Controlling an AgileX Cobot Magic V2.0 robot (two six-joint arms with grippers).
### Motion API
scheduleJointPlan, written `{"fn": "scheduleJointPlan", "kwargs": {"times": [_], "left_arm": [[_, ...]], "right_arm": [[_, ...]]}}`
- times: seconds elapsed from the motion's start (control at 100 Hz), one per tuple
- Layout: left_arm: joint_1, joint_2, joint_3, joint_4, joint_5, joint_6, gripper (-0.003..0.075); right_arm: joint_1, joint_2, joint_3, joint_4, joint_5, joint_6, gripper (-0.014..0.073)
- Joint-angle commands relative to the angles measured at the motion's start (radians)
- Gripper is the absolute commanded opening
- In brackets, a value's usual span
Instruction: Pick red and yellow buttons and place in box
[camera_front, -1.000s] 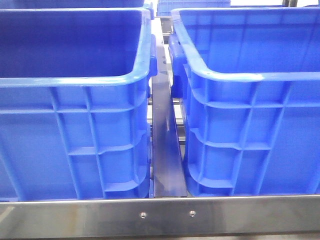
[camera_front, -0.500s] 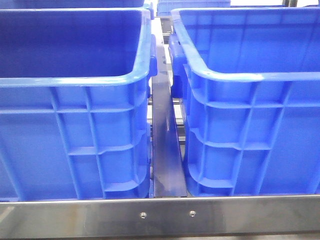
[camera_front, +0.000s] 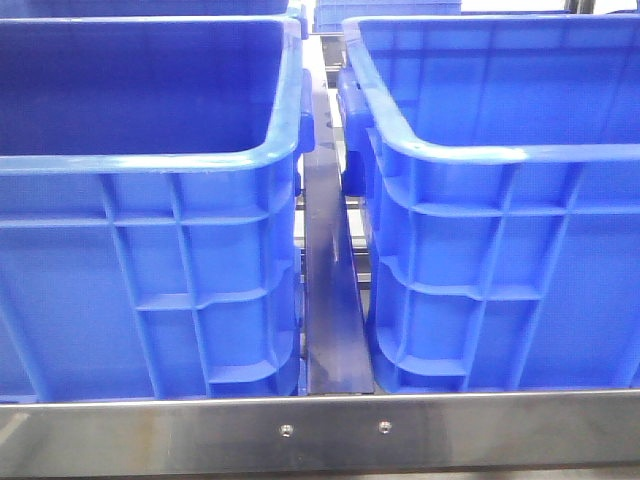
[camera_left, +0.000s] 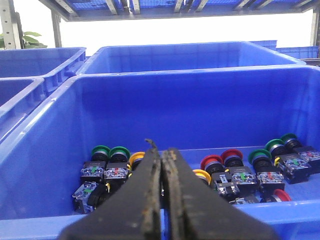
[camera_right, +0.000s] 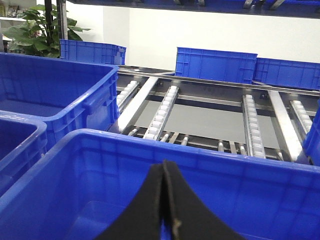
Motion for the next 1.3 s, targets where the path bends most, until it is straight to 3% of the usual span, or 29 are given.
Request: {"fn": "scheduleJointPlan", "kwargs": {"times": [0.0, 0.51, 0.63, 0.98, 1.15, 1.29], "left_arm": [[-0.003, -0.029, 0.047, -0.002, -0.081, -0.008, -0.0019], [-0.003, -0.029, 0.047, -0.002, -0.081, -0.008, -0.0019], [-0.003, -0.029, 0.047, -0.002, -0.081, -0.008, -0.0019], [-0.003, -0.029, 0.047, -0.002, -0.081, -0.008, -0.0019], [-0.003, -0.029, 0.047, -0.002, -0.081, -0.008, -0.0019], [-0.003, -0.029, 0.047, -0.002, -0.081, -0.008, -0.0019]], "right_arm": [[0.001, -0.003, -0.027, 0.116, 0.007, -0.005, -0.0095], [0.001, 0.018, -0.030, 0.069, 0.048, 0.018, -0.0095], [0.001, -0.009, -0.046, -0.141, 0.036, 0.204, -0.0095], [0.009, -0.184, -0.062, -0.993, -0.107, 1.034, -0.0095], [0.115, -0.271, -0.020, -1.418, -0.182, 1.432, -0.0095], [0.233, -0.352, 0.090, -1.687, -0.347, 1.696, -0.0095]]}}
